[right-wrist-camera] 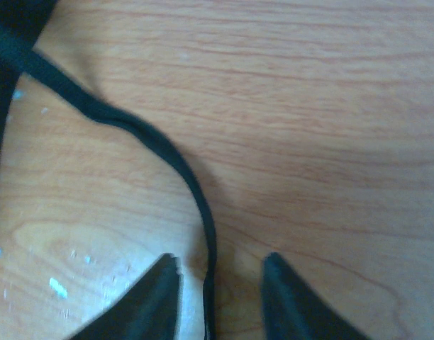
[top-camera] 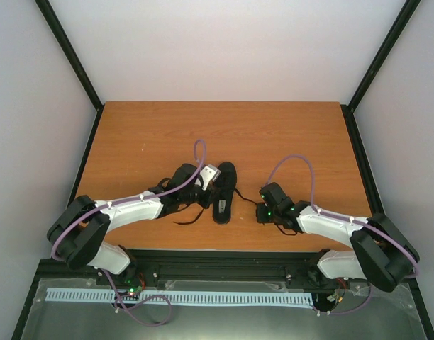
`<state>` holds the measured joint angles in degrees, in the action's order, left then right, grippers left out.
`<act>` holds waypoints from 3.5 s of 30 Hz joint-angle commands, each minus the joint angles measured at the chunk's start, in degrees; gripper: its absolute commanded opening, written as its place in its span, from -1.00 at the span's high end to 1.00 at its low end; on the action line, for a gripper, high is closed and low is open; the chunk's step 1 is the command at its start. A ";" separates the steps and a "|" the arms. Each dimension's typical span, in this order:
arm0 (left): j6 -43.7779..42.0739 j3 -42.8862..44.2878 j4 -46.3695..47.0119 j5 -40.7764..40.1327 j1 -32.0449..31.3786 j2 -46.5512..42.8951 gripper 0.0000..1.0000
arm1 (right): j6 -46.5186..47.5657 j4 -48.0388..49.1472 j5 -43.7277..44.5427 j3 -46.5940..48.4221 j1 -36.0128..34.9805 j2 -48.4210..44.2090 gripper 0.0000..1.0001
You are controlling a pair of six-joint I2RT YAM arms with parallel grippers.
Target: Tie the shoes
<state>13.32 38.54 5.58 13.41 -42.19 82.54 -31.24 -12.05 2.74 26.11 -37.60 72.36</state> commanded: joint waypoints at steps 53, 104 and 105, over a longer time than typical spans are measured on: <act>6.49 5.85 -0.07 4.27 -0.52 2.05 0.98 | 12.10 29.77 -8.82 4.93 -8.55 4.72 -0.16; 3.81 5.75 -2.33 -0.52 -0.52 2.32 0.79 | 0.92 35.18 3.06 10.06 -11.56 13.93 0.94; 3.53 5.67 -2.63 -0.93 -0.52 1.90 0.67 | 0.85 35.04 3.32 9.82 -11.61 13.77 0.94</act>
<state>18.83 42.85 5.96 13.37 -42.11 85.45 -28.77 20.21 1.89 34.57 -48.90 87.70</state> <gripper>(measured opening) 0.091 0.029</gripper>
